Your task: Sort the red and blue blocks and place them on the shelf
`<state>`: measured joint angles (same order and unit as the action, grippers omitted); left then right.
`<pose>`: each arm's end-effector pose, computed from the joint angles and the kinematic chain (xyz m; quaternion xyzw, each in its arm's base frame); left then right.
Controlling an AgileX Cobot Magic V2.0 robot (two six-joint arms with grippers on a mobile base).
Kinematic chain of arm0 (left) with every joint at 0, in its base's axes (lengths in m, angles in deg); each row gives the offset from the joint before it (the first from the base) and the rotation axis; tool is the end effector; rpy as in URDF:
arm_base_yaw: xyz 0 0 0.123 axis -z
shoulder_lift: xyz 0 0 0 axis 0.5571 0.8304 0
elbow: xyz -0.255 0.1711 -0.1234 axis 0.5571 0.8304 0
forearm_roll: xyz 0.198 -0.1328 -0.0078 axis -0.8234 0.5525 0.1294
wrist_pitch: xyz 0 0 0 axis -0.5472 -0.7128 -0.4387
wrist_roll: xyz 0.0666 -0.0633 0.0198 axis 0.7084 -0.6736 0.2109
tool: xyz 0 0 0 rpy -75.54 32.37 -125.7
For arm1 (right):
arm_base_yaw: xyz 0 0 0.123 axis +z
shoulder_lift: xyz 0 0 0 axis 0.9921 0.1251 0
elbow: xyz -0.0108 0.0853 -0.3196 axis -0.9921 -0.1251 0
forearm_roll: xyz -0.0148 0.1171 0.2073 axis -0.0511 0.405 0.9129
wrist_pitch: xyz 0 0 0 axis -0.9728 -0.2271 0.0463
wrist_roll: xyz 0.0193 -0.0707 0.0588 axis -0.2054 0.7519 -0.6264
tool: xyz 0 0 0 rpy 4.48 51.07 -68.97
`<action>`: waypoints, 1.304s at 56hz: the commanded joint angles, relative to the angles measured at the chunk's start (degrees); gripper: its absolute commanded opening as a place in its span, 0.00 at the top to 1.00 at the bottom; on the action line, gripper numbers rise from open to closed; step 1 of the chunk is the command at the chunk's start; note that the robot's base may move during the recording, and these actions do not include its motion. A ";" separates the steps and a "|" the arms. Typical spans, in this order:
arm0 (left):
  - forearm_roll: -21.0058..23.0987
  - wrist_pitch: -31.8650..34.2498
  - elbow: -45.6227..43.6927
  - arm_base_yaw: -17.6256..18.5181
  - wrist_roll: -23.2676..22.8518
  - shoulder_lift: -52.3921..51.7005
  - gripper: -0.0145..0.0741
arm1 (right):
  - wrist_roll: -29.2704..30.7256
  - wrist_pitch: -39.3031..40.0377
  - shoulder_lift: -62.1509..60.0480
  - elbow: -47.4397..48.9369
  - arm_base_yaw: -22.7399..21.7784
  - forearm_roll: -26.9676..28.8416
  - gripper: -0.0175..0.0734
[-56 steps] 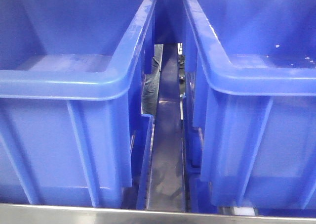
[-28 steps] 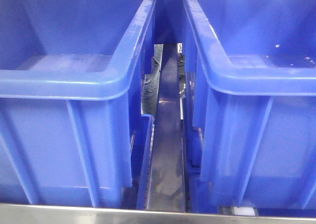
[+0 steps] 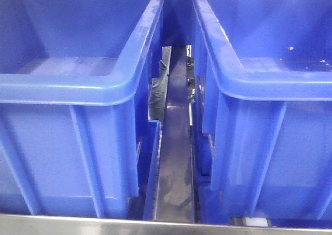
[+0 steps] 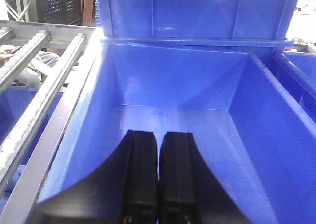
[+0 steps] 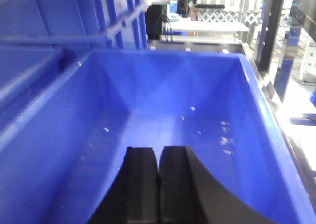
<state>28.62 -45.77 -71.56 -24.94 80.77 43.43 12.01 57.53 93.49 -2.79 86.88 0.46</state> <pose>-0.0003 -0.0015 0.3447 0.0316 0.7259 -0.0884 0.6813 -0.0011 0.0033 0.3234 -0.0278 0.7044 0.0484 0.7076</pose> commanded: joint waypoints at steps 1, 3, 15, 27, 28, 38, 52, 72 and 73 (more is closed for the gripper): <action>0.56 4.66 -1.70 0.02 -0.44 0.47 0.75 | 0.55 7.13 -0.28 -0.87 -1.51 -3.53 0.75; 0.56 4.66 -1.70 0.02 -0.44 0.47 0.75 | 0.55 8.90 -0.88 -2.35 -2.15 -3.79 0.75; 0.56 4.66 -1.70 0.02 -0.44 0.47 0.75 | -0.10 15.69 -6.14 -13.05 -4.10 -3.79 0.75; 0.56 4.66 -1.70 0.02 -0.44 0.47 0.75 | -5.51 17.59 -9.18 -20.31 -4.07 -5.61 0.75; 0.56 4.66 -1.70 0.02 -0.44 0.47 0.75 | -5.51 18.47 -9.40 -20.75 -4.07 -6.15 0.75; 0.56 4.66 -1.70 0.02 -0.44 0.47 0.75 | -5.51 24.51 -11.95 -26.56 -4.07 -7.88 0.75; 0.56 4.66 -1.70 0.02 -0.44 0.47 0.75 | -4.16 20.53 -13.14 -26.39 -4.07 -8.70 0.75; 0.56 4.66 -1.70 0.02 -0.44 0.47 0.75 | -4.16 17.17 -13.14 -26.39 -4.07 -5.48 0.75; 0.56 4.66 -1.70 0.02 -0.44 0.47 0.75 | -4.16 17.17 -13.14 -26.39 -4.07 -5.54 0.75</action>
<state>28.62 -45.86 -71.56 -24.94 80.77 43.43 7.55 74.46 80.86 -29.01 83.12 -5.95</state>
